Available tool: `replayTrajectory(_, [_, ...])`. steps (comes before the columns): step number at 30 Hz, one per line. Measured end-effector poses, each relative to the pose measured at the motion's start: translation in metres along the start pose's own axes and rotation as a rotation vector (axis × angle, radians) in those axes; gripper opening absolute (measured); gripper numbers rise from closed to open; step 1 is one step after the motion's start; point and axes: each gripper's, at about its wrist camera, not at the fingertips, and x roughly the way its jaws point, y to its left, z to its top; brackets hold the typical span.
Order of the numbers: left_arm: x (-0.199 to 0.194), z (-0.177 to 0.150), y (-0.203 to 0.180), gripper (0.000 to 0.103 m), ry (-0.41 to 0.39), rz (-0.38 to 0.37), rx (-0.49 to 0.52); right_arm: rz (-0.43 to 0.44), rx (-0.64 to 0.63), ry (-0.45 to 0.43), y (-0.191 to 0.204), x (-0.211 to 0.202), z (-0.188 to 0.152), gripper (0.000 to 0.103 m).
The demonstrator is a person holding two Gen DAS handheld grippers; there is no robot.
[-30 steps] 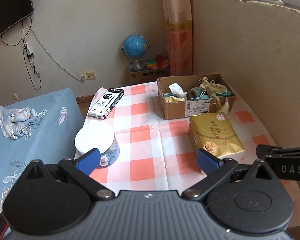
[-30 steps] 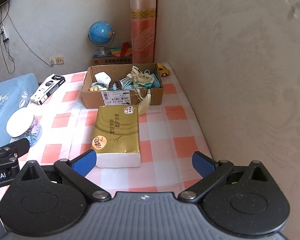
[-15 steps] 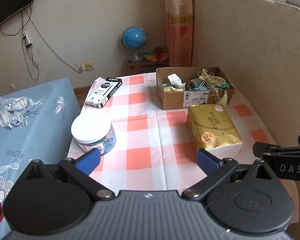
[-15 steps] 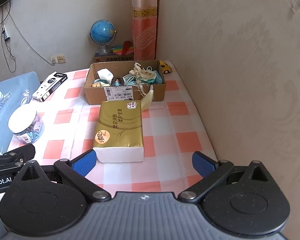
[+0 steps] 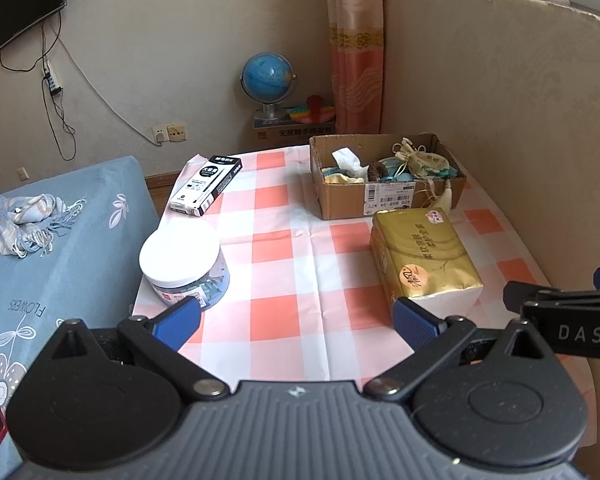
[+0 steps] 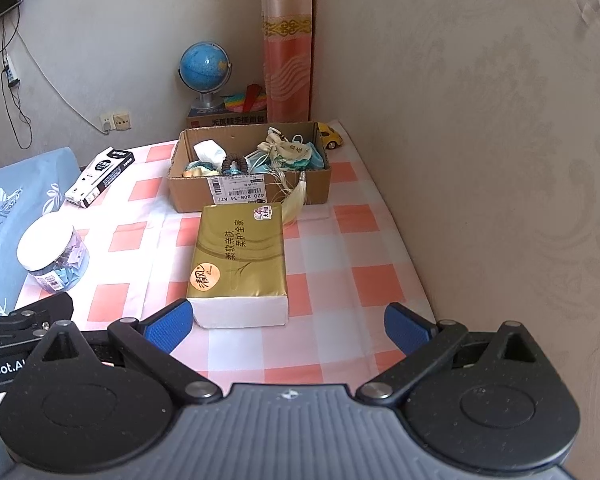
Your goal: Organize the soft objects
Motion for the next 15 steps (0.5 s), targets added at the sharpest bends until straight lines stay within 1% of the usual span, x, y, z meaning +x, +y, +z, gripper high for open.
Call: replayTrajectory(15, [0.0, -0.0004, -0.0015, 0.102, 0.002, 0.002, -0.002, 0.002, -0.007, -0.002, 0.0003, -0.0009, -0.0022, 0.103])
